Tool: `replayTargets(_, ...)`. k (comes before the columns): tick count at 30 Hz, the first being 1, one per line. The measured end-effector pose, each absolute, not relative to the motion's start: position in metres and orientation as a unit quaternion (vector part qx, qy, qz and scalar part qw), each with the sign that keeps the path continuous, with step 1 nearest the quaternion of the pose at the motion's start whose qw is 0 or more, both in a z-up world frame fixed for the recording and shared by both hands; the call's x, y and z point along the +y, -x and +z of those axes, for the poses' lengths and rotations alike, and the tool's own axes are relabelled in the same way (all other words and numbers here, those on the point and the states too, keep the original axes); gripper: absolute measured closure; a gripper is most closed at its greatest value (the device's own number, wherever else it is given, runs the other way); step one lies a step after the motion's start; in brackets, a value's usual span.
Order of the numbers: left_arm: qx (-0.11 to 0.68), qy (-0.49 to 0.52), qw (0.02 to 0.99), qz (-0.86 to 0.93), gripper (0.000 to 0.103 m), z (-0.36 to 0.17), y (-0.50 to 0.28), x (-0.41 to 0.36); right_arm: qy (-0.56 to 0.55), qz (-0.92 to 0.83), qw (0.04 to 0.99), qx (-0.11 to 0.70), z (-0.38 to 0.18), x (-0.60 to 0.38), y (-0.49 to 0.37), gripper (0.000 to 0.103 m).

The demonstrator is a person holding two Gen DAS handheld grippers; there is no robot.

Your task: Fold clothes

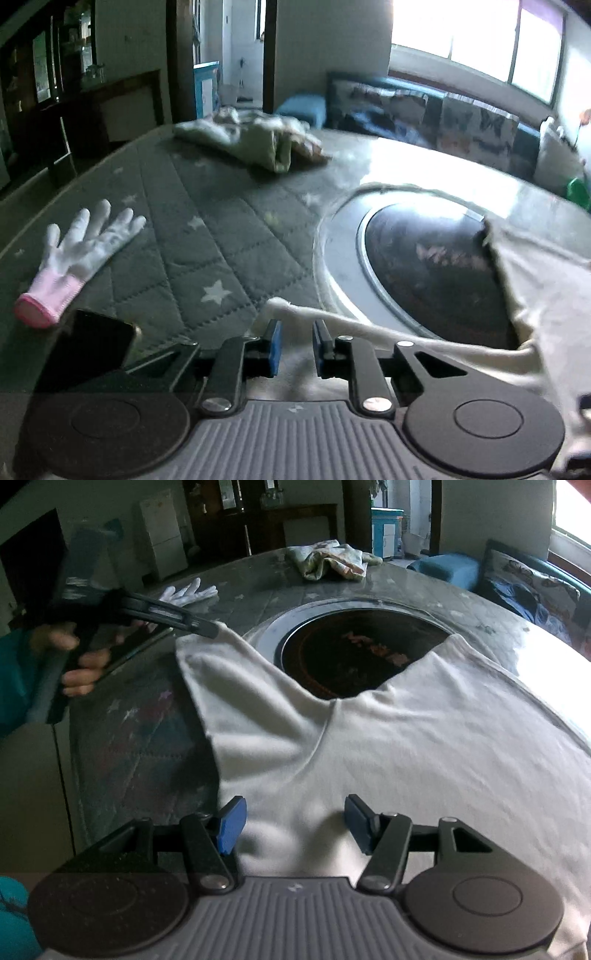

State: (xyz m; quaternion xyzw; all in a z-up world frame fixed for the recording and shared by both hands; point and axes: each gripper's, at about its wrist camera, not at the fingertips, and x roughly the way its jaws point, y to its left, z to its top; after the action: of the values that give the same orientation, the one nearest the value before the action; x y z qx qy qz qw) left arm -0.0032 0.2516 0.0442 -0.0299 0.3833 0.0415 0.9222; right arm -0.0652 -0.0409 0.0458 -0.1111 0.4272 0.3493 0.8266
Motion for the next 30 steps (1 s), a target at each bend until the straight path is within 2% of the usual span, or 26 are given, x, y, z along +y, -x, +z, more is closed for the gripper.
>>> replayTargets(6, 0.354, -0.036, 0.933, 0.053, 0.084, 0.031, -0.012, 0.244, 0.121, 0.366, 0.816, 0.431, 0.046, -0.048, 0.088, 0.041)
replayTargets(14, 0.347, -0.043, 0.935, 0.052, 0.079, 0.032, -0.028, 0.251, 0.110, 0.379, 0.819, 0.417, 0.055, -0.059, 0.108, 0.043)
replayTargets(18, 0.347, -0.048, 0.935, 0.060, 0.070, 0.032, -0.027, 0.250, 0.088, 0.364, 0.823, 0.428, 0.054, -0.070, 0.109, 0.043)
replayTargets(24, 0.333, -0.044, 0.941, 0.045, 0.068, 0.056, -0.016, 0.238, 0.065, 0.341, 0.847, 0.402, 0.072, -0.098, 0.128, 0.044)
replayTargets(30, 0.317, -0.041, 0.947, -0.033, 0.062, 0.084, -0.002, 0.189, 0.008, 0.215, 0.893, 0.395, 0.086, -0.175, 0.143, 0.044)
